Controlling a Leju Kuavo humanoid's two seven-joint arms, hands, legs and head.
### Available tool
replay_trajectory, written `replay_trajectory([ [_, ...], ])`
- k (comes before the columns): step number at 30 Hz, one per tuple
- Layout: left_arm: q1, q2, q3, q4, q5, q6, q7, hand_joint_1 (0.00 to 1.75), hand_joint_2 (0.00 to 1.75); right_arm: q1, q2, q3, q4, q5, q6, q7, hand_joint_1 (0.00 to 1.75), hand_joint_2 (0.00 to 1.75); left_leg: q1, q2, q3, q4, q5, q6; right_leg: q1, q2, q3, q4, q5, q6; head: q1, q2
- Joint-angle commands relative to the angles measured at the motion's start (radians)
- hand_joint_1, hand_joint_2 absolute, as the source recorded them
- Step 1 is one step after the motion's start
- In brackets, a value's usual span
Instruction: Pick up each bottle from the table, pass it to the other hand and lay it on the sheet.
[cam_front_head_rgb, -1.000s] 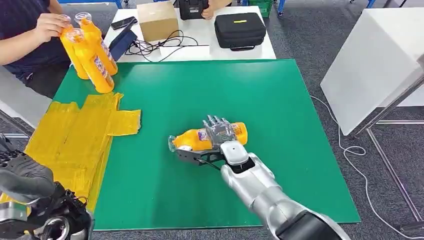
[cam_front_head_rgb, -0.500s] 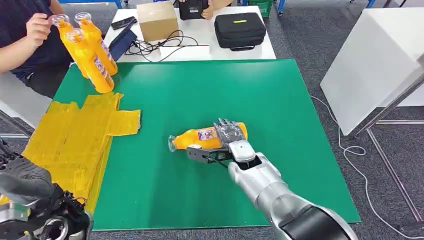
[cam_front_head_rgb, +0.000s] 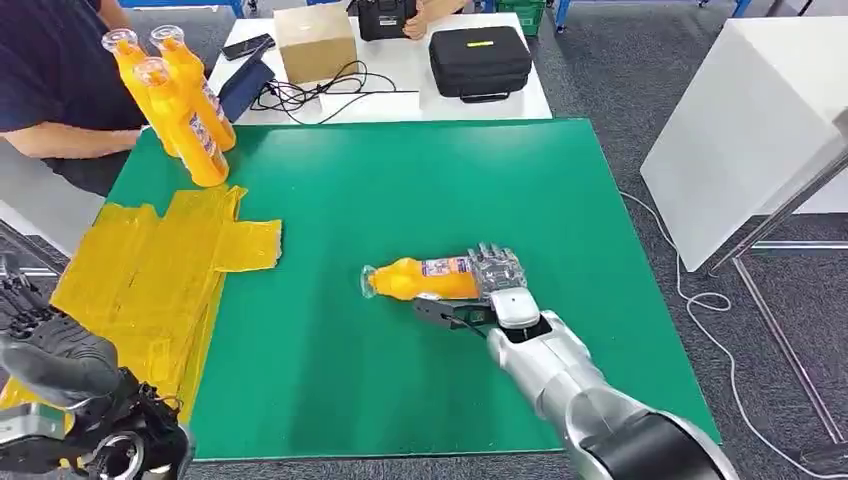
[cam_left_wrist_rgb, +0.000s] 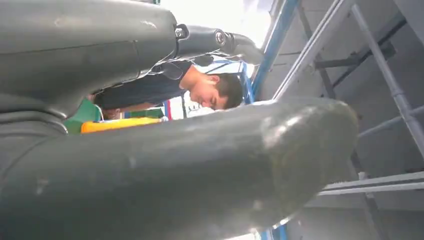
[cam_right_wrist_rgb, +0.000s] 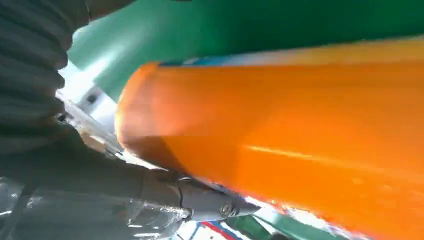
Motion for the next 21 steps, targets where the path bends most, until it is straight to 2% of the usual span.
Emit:
replay_trajectory([
  [1,-0.083,0.083,-0.108,0.151,0.032,0.003,0.001,0.00,0.00,0.070,-0.088,-0.078,0.092,-0.024,0.042,-0.003,1.75,1.75,0.001,-0.007,0.007,-0.004,0.001,-0.002,0.001,-0.009,0.010,-0.004,-0.001,0.002,0.000,0.000],
  [6,-0.088,0.087,-0.116,0.158,0.038,-0.001,0.001,0.00,0.00,0.070,-0.090,-0.087,0.089,-0.029,0.045,-0.002,1.75,1.75,0.000,-0.004,0.011,-0.002,-0.001,0.000,0.000,-0.006,0.014,-0.003,-0.001,0.001,0.000,0.000],
  [11,-0.140,0.095,-0.152,0.227,0.055,-0.015,0.001,0.00,0.00,0.095,-0.111,-0.137,0.075,-0.049,0.007,-0.022,1.75,1.75,0.001,-0.009,0.015,-0.003,-0.001,-0.001,0.001,-0.011,0.018,-0.005,-0.002,0.002,0.000,0.000],
  [15,-0.153,0.095,-0.153,0.259,0.057,-0.026,0.001,0.00,0.00,0.100,-0.116,-0.146,0.072,-0.049,-0.003,-0.031,1.75,1.75,0.000,-0.006,0.018,-0.003,-0.001,0.000,0.001,-0.008,0.020,-0.004,-0.002,0.001,0.000,0.000],
  [17,-0.179,0.114,-0.164,0.341,0.096,-0.136,0.079,0.00,0.00,0.114,-0.119,-0.206,0.042,-0.099,-0.063,-0.077,1.75,1.75,0.000,-0.008,0.018,-0.004,0.000,-0.001,0.001,-0.010,0.021,-0.006,-0.001,0.002,0.000,0.000],
  [18,-0.188,0.113,-0.155,0.369,0.115,-0.192,0.129,0.00,1.75,0.114,-0.118,-0.238,0.027,-0.119,-0.095,-0.104,1.75,1.75,0.000,-0.007,0.019,-0.004,0.000,-0.001,0.001,-0.009,0.022,-0.005,-0.001,0.002,0.000,0.000],
  [21,-0.214,0.116,-0.105,0.474,0.313,-0.441,0.223,0.00,1.75,0.137,-0.089,-0.409,-0.163,-0.315,-0.152,-0.336,1.75,1.75,0.000,-0.007,0.018,-0.002,0.000,-0.001,0.000,-0.008,0.021,-0.004,-0.001,0.001,0.000,0.000],
])
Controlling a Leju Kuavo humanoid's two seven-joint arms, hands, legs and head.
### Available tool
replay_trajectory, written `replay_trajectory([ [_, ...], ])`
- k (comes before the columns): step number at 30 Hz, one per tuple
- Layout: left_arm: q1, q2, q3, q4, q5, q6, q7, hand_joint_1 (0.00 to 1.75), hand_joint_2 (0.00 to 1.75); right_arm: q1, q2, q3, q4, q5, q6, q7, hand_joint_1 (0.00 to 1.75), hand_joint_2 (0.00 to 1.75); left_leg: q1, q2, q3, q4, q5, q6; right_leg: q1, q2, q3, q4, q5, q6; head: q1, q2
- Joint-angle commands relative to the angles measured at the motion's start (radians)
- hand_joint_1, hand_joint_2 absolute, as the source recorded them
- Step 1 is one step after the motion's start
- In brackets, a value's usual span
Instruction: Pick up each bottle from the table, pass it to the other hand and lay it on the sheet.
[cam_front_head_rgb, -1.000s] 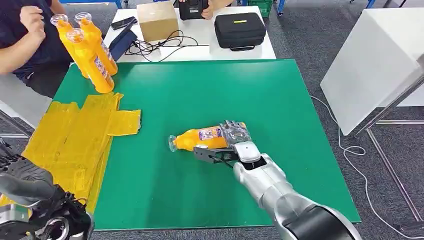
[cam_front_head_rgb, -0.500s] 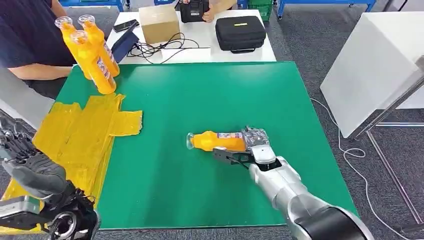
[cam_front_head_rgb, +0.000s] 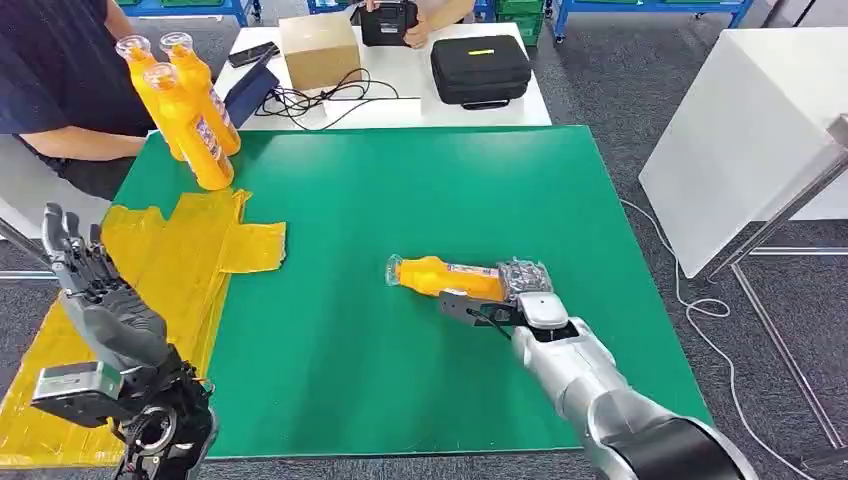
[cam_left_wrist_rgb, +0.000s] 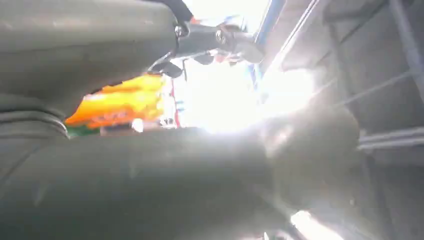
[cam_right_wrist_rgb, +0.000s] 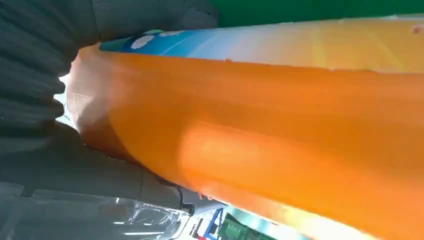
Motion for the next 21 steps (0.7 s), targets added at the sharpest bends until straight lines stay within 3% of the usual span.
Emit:
replay_trajectory([
  [1,-0.107,0.044,0.034,0.339,0.320,-0.453,0.211,0.00,1.75,0.147,-0.006,-0.312,-0.353,-0.312,-0.069,-0.325,1.75,1.75,0.000,-0.001,0.001,-0.001,0.001,-0.001,-0.001,-0.003,0.003,-0.001,0.000,0.001,0.000,0.000],
  [3,-0.099,0.052,0.047,0.374,0.397,-0.567,0.223,0.00,1.75,0.259,-0.007,-0.257,-0.724,-0.409,0.032,-0.321,1.75,1.75,0.001,0.002,-0.002,-0.002,0.001,-0.001,-0.001,0.000,0.001,-0.002,0.002,0.001,0.000,0.000],
  [6,-0.054,0.054,0.051,0.359,0.432,-0.625,0.221,0.00,1.75,0.380,-0.048,-0.161,-1.028,-0.523,0.036,-0.319,1.75,1.75,0.000,0.006,-0.003,-0.001,-0.001,-0.001,-0.002,0.002,-0.001,0.000,0.002,0.001,0.000,0.000],
  [11,-0.048,0.052,0.049,0.341,0.438,-0.625,0.224,0.00,1.75,0.381,-0.067,-0.132,-1.000,-0.550,0.004,-0.315,1.75,1.75,0.001,-0.001,-0.009,-0.001,0.000,-0.001,0.000,-0.002,-0.008,0.000,-0.001,0.002,0.000,0.000],
  [14,-0.056,0.049,0.037,0.345,0.449,-0.642,0.231,0.00,1.75,0.390,-0.073,-0.092,-1.028,-0.574,-0.044,-0.361,1.75,1.75,0.002,0.003,-0.010,-0.001,-0.002,-0.002,0.001,0.000,-0.009,0.000,-0.002,0.003,0.000,0.000],
  [17,-0.076,0.028,0.015,0.332,0.470,-0.656,0.239,0.00,1.75,0.396,-0.054,-0.037,-1.067,-0.592,-0.044,-0.333,1.75,1.75,0.003,0.001,-0.016,0.000,0.000,-0.001,0.000,0.000,-0.015,0.001,0.000,0.002,0.000,0.000],
  [21,-0.097,0.017,-0.029,0.298,0.476,-0.613,0.258,0.00,1.75,0.354,0.001,0.034,-0.992,-0.624,-0.044,-0.315,1.75,1.75,0.003,0.003,-0.018,0.001,0.000,-0.001,0.001,0.002,-0.016,0.002,0.000,0.002,0.000,0.000],
])
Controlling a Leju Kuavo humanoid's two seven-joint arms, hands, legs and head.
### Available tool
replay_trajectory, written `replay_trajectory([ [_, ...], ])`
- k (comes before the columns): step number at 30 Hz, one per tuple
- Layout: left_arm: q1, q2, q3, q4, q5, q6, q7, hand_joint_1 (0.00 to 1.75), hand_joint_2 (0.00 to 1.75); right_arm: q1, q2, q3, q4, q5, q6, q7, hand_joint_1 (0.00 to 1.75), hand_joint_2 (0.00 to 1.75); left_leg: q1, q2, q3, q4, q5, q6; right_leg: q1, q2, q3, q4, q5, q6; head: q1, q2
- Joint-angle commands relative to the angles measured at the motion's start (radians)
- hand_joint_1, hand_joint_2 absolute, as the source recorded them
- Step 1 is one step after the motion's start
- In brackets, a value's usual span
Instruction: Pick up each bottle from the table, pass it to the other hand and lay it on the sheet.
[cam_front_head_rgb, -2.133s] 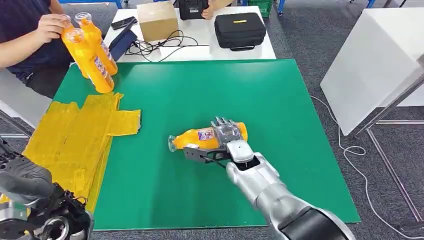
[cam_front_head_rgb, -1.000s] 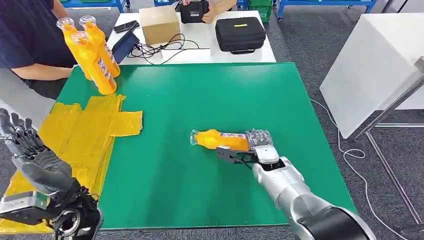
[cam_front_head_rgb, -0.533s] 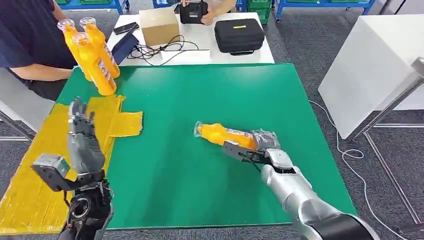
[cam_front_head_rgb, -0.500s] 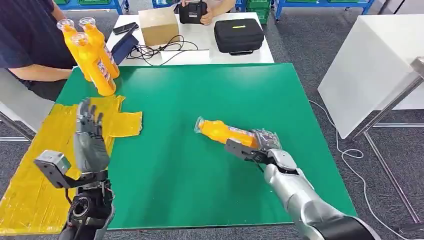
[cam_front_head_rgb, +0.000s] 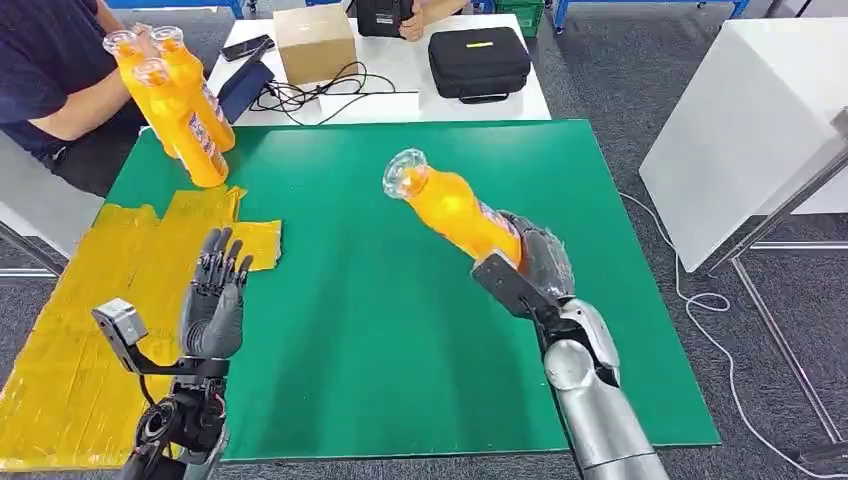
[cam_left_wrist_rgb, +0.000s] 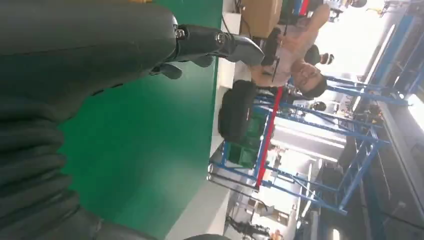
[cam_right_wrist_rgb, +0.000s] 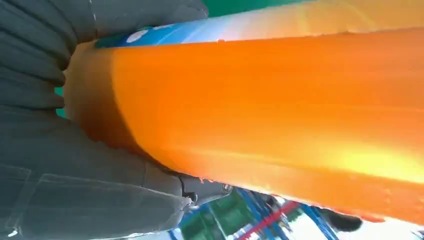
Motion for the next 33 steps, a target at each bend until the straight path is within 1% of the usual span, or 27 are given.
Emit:
replay_trajectory([
  [1,-0.066,-0.018,-0.073,0.012,0.020,0.055,0.023,0.00,1.75,-0.068,0.052,0.182,0.035,-0.051,-0.009,0.029,1.75,1.75,0.000,0.001,0.001,0.000,-0.001,-0.002,0.000,0.000,0.001,0.001,-0.001,0.001,0.000,0.000],
  [4,-0.055,-0.012,-0.100,-0.013,0.046,0.077,0.021,0.00,1.75,-0.143,0.105,0.228,0.164,-0.063,-0.033,0.030,1.75,1.75,0.001,0.004,0.002,0.001,-0.002,-0.003,0.000,0.001,0.001,0.001,-0.001,0.001,0.000,0.000],
  [5,-0.056,-0.014,-0.116,-0.022,0.054,0.083,0.023,0.00,1.75,-0.192,0.136,0.251,0.251,-0.055,-0.042,0.039,1.75,1.75,0.001,0.006,0.001,0.001,-0.002,-0.003,0.000,0.003,0.001,0.002,-0.001,0.001,0.000,0.000],
  [6,-0.057,-0.018,-0.127,-0.030,0.059,0.088,0.025,0.00,1.75,-0.230,0.161,0.271,0.323,-0.030,-0.056,0.054,1.75,1.75,0.000,0.004,0.000,0.000,-0.001,-0.002,0.000,0.003,0.000,0.001,0.000,0.001,0.000,0.000],
  [7,-0.062,-0.021,-0.139,-0.035,0.065,0.091,0.029,0.00,1.75,-0.268,0.192,0.277,0.397,-0.030,-0.057,0.060,1.75,1.75,0.001,0.008,0.001,0.001,-0.002,-0.003,0.001,0.006,0.000,0.001,0.000,0.001,0.000,0.000],
  [8,-0.069,-0.030,-0.150,-0.043,0.071,0.099,0.033,0.00,1.75,-0.325,0.226,0.300,0.499,-0.014,-0.070,0.069,1.75,1.75,0.001,0.006,0.000,0.000,-0.001,-0.002,0.000,0.004,0.000,0.001,0.000,0.001,0.000,0.000],
  [9,-0.074,-0.039,-0.155,-0.053,0.076,0.109,0.040,0.00,1.75,-0.362,0.226,0.361,0.540,-0.064,-0.080,0.090,1.75,1.75,0.002,0.008,0.003,0.002,-0.004,-0.005,0.001,0.005,0.002,0.003,-0.001,0.002,0.000,0.000],
  [10,-0.078,-0.043,-0.159,-0.060,0.074,0.118,0.047,0.00,1.75,-0.375,0.226,0.393,0.550,-0.093,-0.096,0.102,1.75,1.75,0.001,0.007,0.001,0.001,-0.001,-0.003,0.000,0.004,0.000,0.002,0.000,0.001,0.000,0.000],
  [11,-0.078,-0.053,-0.163,-0.076,0.073,0.130,0.054,0.00,1.75,-0.420,0.226,0.490,0.600,-0.171,-0.096,0.130,1.75,1.75,0.001,0.008,0.002,0.002,-0.002,-0.004,0.001,0.004,0.000,0.002,-0.001,0.001,0.000,0.000],
  [12,-0.076,-0.055,-0.165,-0.086,0.071,0.136,0.060,0.00,1.75,-0.424,0.226,0.512,0.599,-0.187,-0.106,0.141,1.75,1.75,0.001,0.007,0.001,0.001,-0.001,-0.004,0.001,0.004,-0.001,0.002,0.000,0.001,0.000,0.000],
  [19,-0.072,-0.053,-0.163,-0.088,0.072,0.138,0.061,0.00,1.75,-0.432,0.226,0.530,0.620,-0.205,-0.110,0.137,1.75,1.75,0.001,0.000,0.003,0.000,0.000,-0.004,0.001,-0.002,0.003,0.001,-0.002,0.002,0.000,0.000],
  [21,-0.065,-0.065,-0.162,-0.112,0.066,0.142,0.065,0.00,1.75,-0.448,0.226,0.579,0.628,-0.225,-0.087,0.144,1.75,1.75,0.001,0.000,0.002,0.000,0.000,-0.004,0.001,-0.002,0.002,0.001,-0.001,0.002,0.000,0.000],
  [22,-0.056,-0.074,-0.159,-0.144,0.066,0.142,0.066,0.00,1.75,-0.458,0.226,0.618,0.624,-0.262,-0.081,0.157,1.75,1.75,0.001,0.000,0.000,0.000,0.000,-0.003,0.000,-0.001,0.001,0.001,-0.001,0.001,0.000,0.000],
  [24,-0.052,-0.087,-0.157,-0.179,0.051,0.163,0.079,0.00,1.75,-0.472,0.226,0.669,0.618,-0.292,-0.089,0.175,1.75,1.75,0.001,0.001,0.000,0.001,0.000,-0.004,0.000,0.000,0.000,0.002,-0.001,0.002,0.000,0.000],
  [29,-0.052,-0.091,-0.154,-0.188,0.049,0.169,0.085,0.00,1.75,-0.481,0.226,0.694,0.619,-0.308,-0.087,0.183,1.75,1.75,0.001,0.000,0.001,0.000,0.000,-0.004,0.001,-0.003,0.002,0.001,-0.002,0.001,0.000,0.000],
  [31,-0.055,-0.120,-0.134,-0.207,0.041,0.180,0.097,0.00,1.75,-0.503,0.226,0.795,0.603,-0.333,-0.085,0.207,1.75,1.75,0.001,0.000,0.001,0.000,0.000,-0.004,0.001,-0.002,0.001,0.001,-0.002,0.001,0.000,0.000],
  [33,-0.058,-0.141,-0.111,-0.217,0.021,0.190,0.113,0.00,1.75,-0.514,0.226,0.910,0.560,-0.311,-0.091,0.253,1.75,1.75,0.001,0.001,-0.001,0.001,0.000,-0.004,0.000,-0.001,-0.001,0.001,-0.001,0.001,0.000,0.000],
])
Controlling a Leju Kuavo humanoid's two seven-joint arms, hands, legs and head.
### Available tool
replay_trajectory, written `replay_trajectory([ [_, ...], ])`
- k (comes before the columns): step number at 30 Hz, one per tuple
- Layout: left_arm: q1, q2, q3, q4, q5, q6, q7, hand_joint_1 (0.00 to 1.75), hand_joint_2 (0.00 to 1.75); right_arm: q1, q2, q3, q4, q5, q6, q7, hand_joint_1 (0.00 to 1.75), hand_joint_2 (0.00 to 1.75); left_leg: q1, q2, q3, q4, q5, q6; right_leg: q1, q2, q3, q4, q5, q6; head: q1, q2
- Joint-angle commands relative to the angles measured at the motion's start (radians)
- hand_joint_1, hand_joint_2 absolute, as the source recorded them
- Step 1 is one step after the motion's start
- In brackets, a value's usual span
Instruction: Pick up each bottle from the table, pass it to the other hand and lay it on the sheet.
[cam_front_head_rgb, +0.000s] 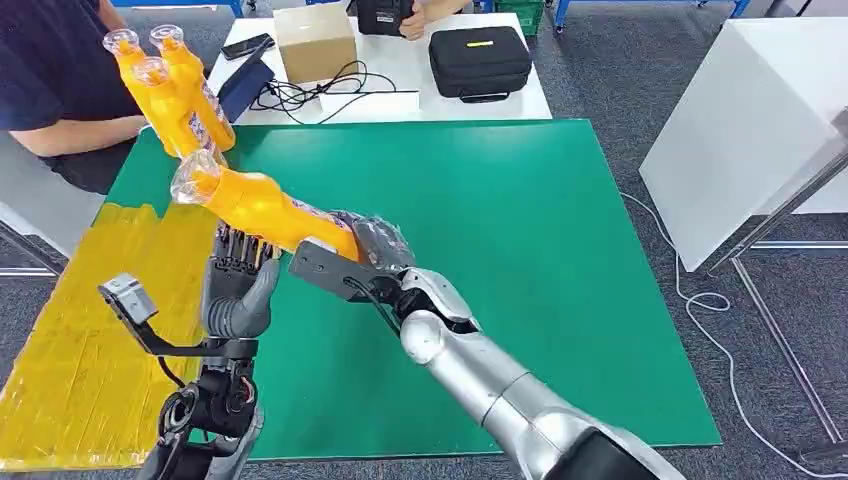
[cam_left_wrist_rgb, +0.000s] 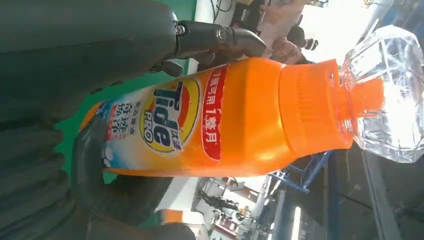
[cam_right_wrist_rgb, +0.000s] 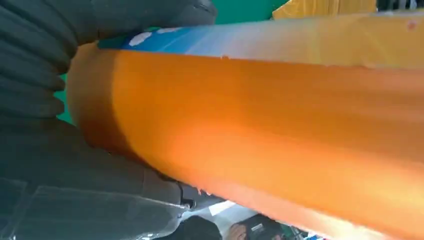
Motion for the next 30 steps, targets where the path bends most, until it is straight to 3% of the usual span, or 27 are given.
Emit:
replay_trajectory([
  [1,-0.023,-0.069,0.050,-0.046,-0.048,0.030,0.036,0.00,1.75,-0.102,-0.015,0.375,-0.009,0.011,-0.012,0.110,1.75,1.75,0.000,0.001,0.000,0.000,-0.001,-0.001,0.000,0.000,0.000,0.001,-0.001,0.001,0.000,0.000],
  [17,-0.017,-0.076,0.068,-0.045,-0.058,0.022,0.038,0.00,1.75,-0.101,-0.015,0.397,-0.010,0.020,-0.017,0.110,1.75,1.75,0.000,-0.001,0.001,0.000,-0.001,-0.001,0.000,-0.002,0.000,0.000,-0.001,0.001,0.000,0.000],
  [23,0.019,-0.106,0.168,-0.099,-0.147,0.018,0.035,0.00,1.75,-0.026,-0.015,0.506,-0.165,0.345,0.022,0.199,1.75,1.75,0.002,0.002,0.007,-0.001,-0.004,-0.004,0.002,-0.001,0.006,0.000,-0.004,0.002,0.000,0.000],
  [30,0.029,-0.129,0.227,-0.098,-0.151,-0.022,0.071,0.00,1.75,0.061,-0.015,0.457,-0.276,0.600,0.072,0.180,1.75,1.75,0.002,-0.001,0.004,-0.002,-0.002,-0.003,0.002,-0.003,0.004,-0.002,-0.003,0.002,0.000,0.000],
])
